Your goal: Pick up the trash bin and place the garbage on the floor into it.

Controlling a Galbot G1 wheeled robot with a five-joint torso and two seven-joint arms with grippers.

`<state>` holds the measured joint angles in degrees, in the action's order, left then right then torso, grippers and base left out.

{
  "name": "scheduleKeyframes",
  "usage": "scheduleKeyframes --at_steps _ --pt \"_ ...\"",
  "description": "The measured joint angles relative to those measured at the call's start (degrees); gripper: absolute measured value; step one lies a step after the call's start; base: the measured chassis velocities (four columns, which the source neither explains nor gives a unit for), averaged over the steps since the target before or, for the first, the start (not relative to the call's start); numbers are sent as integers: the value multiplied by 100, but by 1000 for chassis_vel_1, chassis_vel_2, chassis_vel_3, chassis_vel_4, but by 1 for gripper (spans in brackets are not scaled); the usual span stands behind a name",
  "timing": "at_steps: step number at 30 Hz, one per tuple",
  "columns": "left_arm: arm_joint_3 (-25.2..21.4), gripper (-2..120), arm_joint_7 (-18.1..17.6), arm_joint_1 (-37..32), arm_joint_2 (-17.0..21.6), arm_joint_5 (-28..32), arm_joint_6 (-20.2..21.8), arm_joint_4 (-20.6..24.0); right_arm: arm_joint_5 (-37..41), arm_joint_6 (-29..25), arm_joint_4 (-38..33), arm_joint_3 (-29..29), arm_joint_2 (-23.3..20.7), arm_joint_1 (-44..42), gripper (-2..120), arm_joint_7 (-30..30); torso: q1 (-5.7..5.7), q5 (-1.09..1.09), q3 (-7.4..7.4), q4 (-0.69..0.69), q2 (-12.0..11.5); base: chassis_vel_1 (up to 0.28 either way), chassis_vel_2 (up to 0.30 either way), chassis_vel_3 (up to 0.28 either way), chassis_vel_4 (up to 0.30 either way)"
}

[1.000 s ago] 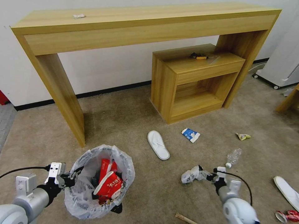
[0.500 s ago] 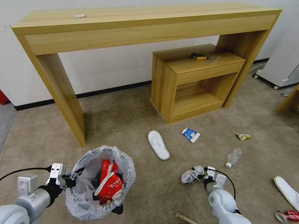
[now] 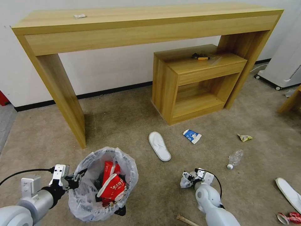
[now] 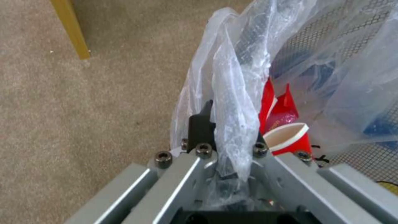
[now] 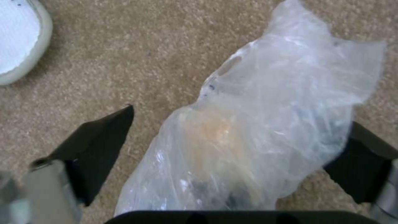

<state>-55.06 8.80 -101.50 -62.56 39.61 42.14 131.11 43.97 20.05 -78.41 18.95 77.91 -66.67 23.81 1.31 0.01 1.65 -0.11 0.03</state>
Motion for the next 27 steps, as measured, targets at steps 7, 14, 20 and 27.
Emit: scheduleKeyframes --at_steps 7,14,20,27 --pt "2 0 2 29 3 16 0 -11 -48 -67 18 -48 7 35 76 19 0 0 0 0 0 0 0 0 0" --pt "-7 0 7 30 22 24 0 -43 -149 -133 70 -52 25 9 49 1 0 0 0 0 0 0 0 0 0" --pt "-6 0 10 23 26 41 0 1 -523 -288 139 -60 28 4 23 -81 0 1 0 0 0 0 0 0 0" --pt "-30 0 6 13 -12 101 0 74 -1319 -684 -230 36 -201 -102 0 -782 0 2 0 0 0 0 0 0 0"
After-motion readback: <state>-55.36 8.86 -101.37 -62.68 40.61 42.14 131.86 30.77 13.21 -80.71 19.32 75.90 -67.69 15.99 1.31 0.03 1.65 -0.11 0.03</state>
